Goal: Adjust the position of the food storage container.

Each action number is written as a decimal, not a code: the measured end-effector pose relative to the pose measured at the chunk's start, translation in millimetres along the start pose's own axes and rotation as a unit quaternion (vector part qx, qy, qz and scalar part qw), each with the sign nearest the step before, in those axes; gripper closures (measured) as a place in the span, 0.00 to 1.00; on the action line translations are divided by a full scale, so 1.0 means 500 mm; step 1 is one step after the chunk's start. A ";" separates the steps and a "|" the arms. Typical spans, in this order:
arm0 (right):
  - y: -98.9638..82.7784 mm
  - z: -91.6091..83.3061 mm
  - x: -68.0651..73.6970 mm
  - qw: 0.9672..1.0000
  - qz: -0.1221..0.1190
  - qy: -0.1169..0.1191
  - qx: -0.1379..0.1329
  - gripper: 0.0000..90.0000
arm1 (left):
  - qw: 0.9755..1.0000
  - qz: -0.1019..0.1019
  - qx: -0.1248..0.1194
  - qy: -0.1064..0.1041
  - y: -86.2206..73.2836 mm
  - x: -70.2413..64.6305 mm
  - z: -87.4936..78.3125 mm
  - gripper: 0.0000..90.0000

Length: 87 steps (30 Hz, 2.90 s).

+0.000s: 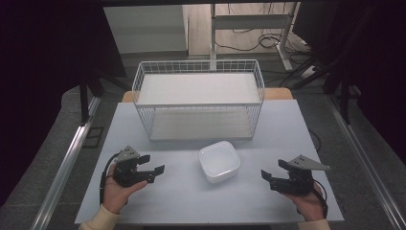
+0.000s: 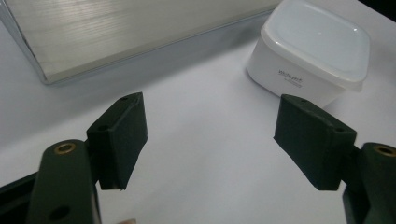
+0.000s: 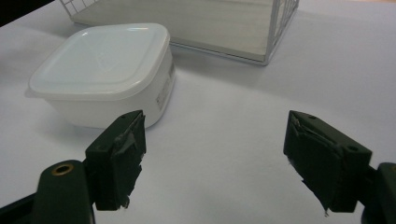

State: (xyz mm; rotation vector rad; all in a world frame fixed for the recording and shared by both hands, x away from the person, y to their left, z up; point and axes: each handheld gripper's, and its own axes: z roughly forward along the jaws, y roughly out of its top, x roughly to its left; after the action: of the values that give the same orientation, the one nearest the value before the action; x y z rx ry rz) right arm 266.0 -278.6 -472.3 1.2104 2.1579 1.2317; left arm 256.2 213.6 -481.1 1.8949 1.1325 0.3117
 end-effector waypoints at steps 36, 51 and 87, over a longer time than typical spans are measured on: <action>0.010 -0.006 -0.004 0.998 0.049 -0.015 0.037 0.34 | 1.000 0.002 0.002 -0.013 -0.006 -0.007 -0.007 0.28; 0.068 0.001 0.010 0.999 0.019 -0.002 0.043 0.39 | 1.000 -0.012 -0.002 -0.007 -0.006 0.009 -0.014 0.28; 0.200 0.149 0.046 0.990 -0.039 0.023 0.137 0.78 | 1.000 0.006 -0.005 0.007 -0.002 -0.003 -0.014 0.28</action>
State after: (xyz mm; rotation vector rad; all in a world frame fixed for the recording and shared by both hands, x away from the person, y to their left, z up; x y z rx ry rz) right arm 352.2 -196.8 -427.7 1.1985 2.4458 0.9635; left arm 250.9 216.4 -477.5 1.8950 1.1267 0.3378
